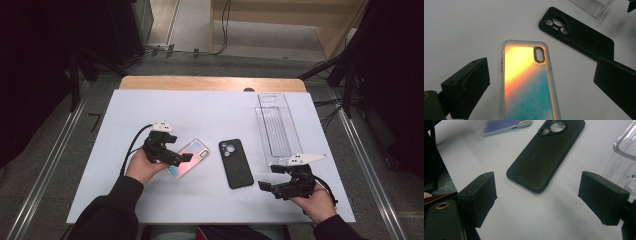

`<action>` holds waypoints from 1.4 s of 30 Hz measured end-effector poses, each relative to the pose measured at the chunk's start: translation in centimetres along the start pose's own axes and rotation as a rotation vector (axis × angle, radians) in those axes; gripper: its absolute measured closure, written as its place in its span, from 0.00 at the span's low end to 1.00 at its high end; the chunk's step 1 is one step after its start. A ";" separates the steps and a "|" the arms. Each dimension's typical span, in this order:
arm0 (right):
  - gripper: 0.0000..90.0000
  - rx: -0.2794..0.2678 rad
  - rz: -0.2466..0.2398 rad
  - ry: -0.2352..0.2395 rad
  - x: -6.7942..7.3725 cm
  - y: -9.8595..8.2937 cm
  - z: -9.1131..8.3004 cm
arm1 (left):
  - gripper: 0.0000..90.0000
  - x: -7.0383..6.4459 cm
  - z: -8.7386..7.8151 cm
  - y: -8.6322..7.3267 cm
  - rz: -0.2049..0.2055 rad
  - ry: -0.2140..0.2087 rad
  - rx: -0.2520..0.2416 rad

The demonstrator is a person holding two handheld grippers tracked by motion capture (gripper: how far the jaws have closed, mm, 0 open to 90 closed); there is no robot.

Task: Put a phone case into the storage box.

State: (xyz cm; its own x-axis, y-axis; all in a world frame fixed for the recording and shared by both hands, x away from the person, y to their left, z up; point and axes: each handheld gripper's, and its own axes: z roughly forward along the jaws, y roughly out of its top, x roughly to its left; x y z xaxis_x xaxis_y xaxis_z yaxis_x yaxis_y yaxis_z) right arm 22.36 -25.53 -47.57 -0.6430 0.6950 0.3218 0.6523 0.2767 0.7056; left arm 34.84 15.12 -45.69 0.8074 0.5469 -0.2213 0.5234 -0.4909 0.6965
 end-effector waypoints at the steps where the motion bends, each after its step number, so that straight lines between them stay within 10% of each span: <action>1: 0.15 0.001 0.000 -0.001 0.0 0.0 0.0 | 0.01 0.0 0.1 -0.2 -0.005 0.001 -0.014; 19: 0.15 0.004 0.000 -0.003 0.1 0.0 0.1 | 0.01 -0.4 2.5 -1.8 0.007 0.051 0.051; 29: 0.14 0.006 -0.002 -0.004 0.1 0.0 0.1 | 0.01 -0.9 4.2 -2.6 0.097 0.147 0.147; 34: 0.15 0.009 -0.006 -0.006 0.1 0.0 0.1 | 0.01 -1.5 4.5 -3.2 0.164 0.194 0.132; 42: 0.14 0.009 -0.006 -0.009 0.1 0.0 0.1 | 0.05 -1.6 4.4 -3.5 0.156 0.200 0.107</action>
State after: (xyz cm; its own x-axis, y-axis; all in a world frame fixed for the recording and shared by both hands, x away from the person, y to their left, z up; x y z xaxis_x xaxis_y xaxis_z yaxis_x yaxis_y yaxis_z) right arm 22.32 -25.40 -47.61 -0.6435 0.6991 0.3115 0.6518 0.2872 0.7019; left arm 32.93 13.02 -50.74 0.8163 0.5768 0.0296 0.4312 -0.6427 0.6332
